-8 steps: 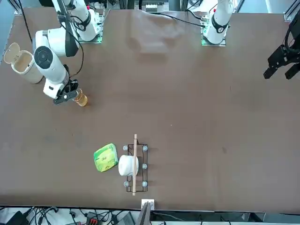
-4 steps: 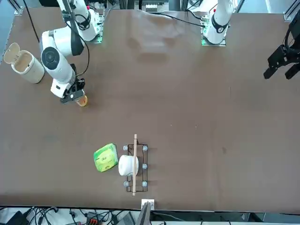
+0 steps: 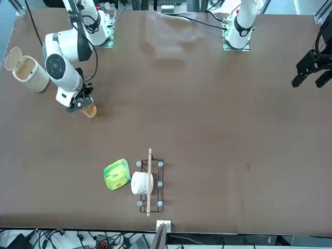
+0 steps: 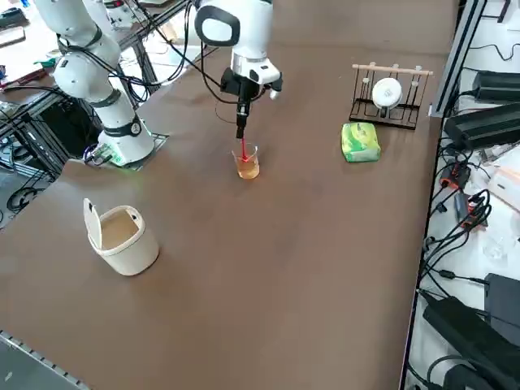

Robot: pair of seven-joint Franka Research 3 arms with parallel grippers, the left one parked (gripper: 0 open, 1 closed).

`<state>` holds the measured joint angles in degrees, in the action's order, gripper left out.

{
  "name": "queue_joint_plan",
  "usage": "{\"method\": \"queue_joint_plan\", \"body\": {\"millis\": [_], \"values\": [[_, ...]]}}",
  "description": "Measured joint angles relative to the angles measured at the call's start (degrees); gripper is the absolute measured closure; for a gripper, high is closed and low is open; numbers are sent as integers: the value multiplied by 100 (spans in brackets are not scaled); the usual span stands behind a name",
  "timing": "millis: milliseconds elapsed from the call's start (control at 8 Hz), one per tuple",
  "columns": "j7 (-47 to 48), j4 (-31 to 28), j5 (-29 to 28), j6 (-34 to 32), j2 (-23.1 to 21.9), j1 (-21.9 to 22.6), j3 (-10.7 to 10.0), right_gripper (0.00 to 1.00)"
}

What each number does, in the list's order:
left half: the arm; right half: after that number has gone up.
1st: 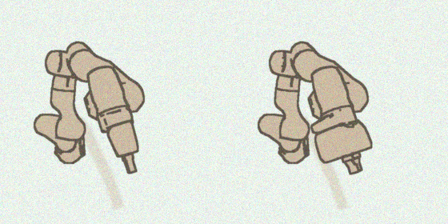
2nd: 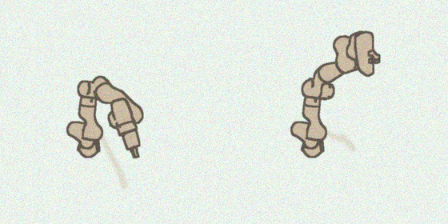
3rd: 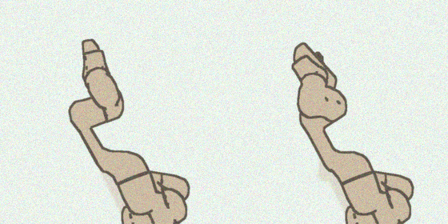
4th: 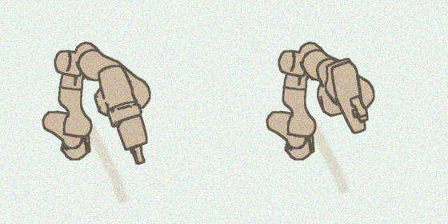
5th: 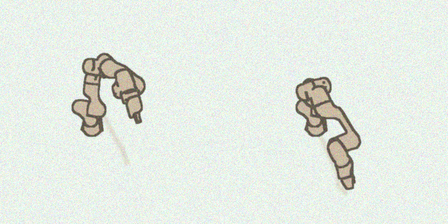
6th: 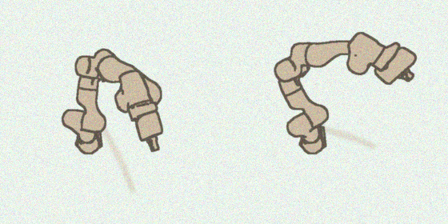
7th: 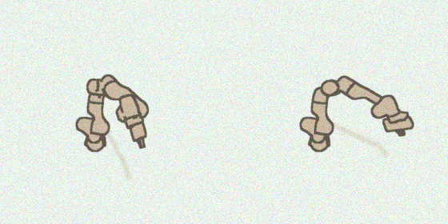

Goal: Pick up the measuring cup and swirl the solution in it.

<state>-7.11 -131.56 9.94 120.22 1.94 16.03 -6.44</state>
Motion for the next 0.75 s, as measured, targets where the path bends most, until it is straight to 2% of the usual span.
{"method": "queue_joint_plan", "body": {"millis": [375, 750], "values": [[-512, 19, 3, 80, 0, -372, -48, 97], [-520, 197, -5, 262, 111, -403, -35, 97]]}}
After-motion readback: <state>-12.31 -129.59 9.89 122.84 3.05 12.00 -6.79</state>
